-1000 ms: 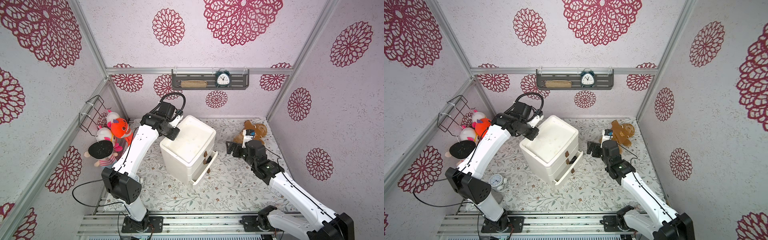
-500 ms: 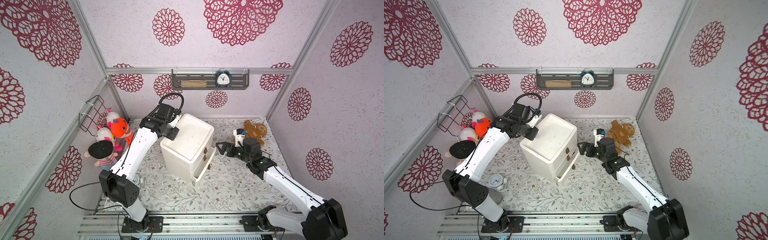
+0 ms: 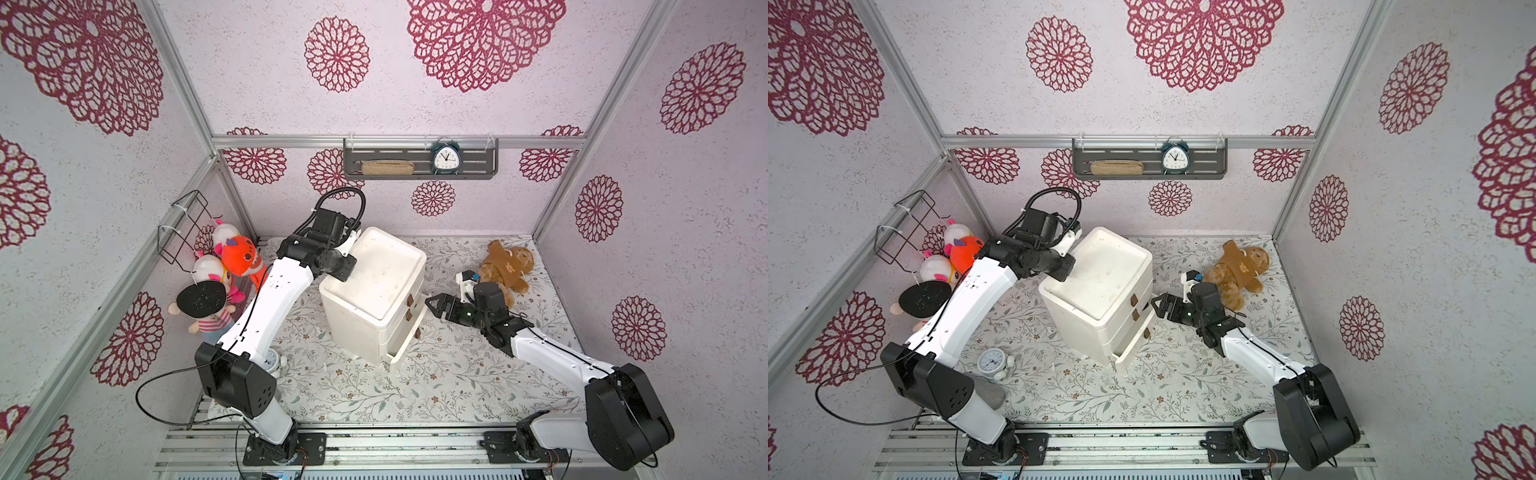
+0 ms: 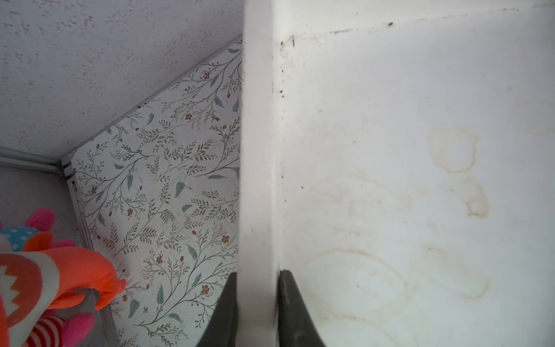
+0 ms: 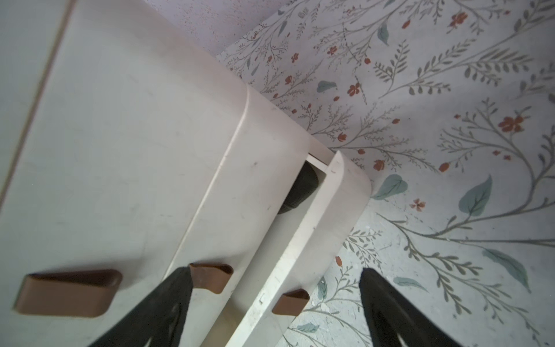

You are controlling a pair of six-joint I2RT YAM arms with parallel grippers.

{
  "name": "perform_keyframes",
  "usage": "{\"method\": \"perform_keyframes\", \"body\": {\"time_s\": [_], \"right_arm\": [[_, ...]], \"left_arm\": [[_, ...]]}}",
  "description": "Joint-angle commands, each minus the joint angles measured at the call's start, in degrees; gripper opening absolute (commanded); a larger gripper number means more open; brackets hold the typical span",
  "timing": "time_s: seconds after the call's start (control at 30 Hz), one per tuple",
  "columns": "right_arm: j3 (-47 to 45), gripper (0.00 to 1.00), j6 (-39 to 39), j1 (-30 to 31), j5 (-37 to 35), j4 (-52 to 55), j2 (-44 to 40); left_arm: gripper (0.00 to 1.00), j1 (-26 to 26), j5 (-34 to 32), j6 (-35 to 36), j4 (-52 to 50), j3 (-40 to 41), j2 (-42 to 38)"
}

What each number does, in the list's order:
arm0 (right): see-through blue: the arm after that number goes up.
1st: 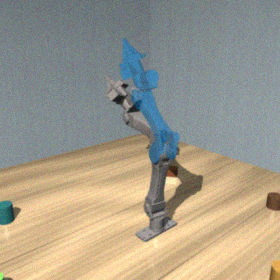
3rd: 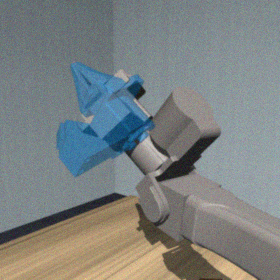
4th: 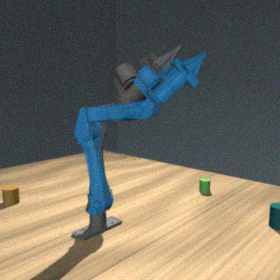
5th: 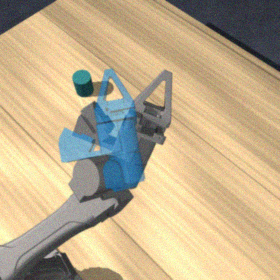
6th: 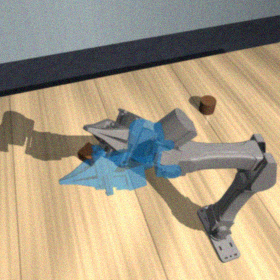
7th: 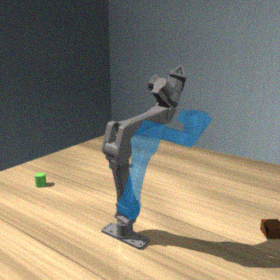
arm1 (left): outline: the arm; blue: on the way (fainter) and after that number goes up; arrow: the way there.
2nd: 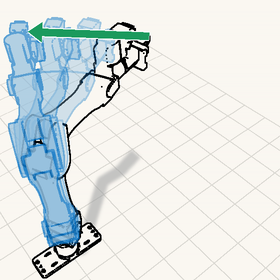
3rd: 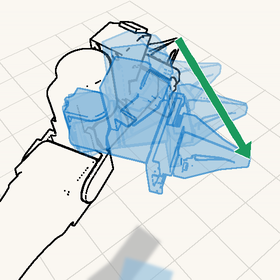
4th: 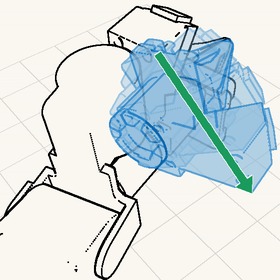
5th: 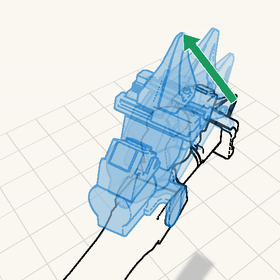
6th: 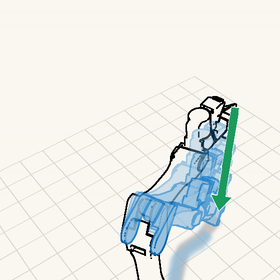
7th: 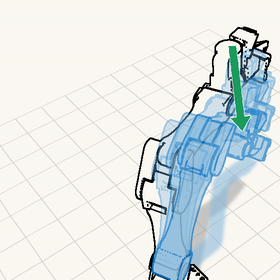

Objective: Take the microphone out of the drawer
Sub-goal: Adjust the storage box at the center of the board, then open the drawer in the storage box.

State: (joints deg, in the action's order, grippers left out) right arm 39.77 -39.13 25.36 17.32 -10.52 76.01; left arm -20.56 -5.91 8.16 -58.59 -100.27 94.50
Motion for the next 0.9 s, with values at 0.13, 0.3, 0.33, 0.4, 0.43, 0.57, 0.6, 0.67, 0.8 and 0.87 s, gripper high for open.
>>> {"method": "perform_keyframes", "body": {"time_s": [0.13, 0.3, 0.33, 0.4, 0.43, 0.57, 0.6, 0.67, 0.8, 0.87], "right_arm": [[-6.45, 0.79, -4.10, -0.28, 4.05, -10.13, 3.18], [-9.14, 0.67, -5.43, -0.21, 5.36, -15.99, 6.90], [-9.25, 0.64, -5.43, -0.09, 6.13, -17.37, 7.96], [-9.45, 0.58, -5.76, -0.12, 7.41, -19.72, 10.55], [-9.57, 0.56, -6.07, -0.05, 8.22, -21.47, 11.88], [-11.16, 0.53, -7.83, 0.23, 12.20, -32.20, 16.66], [-11.69, 0.53, -8.25, 0.41, 12.87, -34.86, 17.70], [-12.55, 0.53, -9.10, 0.54, 14.48, -39.84, 19.82], [-13.72, 0.53, -12.67, 0.53, 18.39, -51.41, 25.47], [-14.39, 0.53, -15.65, 0.52, 19.87, -59.00, 28.83]], "left_arm": [[0.00, 2.62, -11.93, 5.17, 1.74, 1.49, 1.12], [0.00, 2.66, -11.67, 5.00, 2.02, 1.66, 1.64], [0.00, 2.62, -11.67, 5.01, 2.13, 1.65, 1.65], [0.00, 2.62, -11.67, 4.97, 2.05, 1.70, 1.65], [0.00, 2.63, -11.67, 5.02, 2.07, 1.68, 1.57], [0.00, 2.56, -11.67, 4.99, 2.20, 2.29, 1.23], [0.00, 2.60, -11.67, 5.01, 2.20, 2.44, 1.13], [0.00, 2.65, -11.59, 4.97, 2.24, 2.76, 1.04], [0.00, 2.58, -11.58, 4.99, 2.41, 3.07, 0.95], [0.00, 2.62, -11.58, 4.95, 2.35, 3.05, 0.94]]}}
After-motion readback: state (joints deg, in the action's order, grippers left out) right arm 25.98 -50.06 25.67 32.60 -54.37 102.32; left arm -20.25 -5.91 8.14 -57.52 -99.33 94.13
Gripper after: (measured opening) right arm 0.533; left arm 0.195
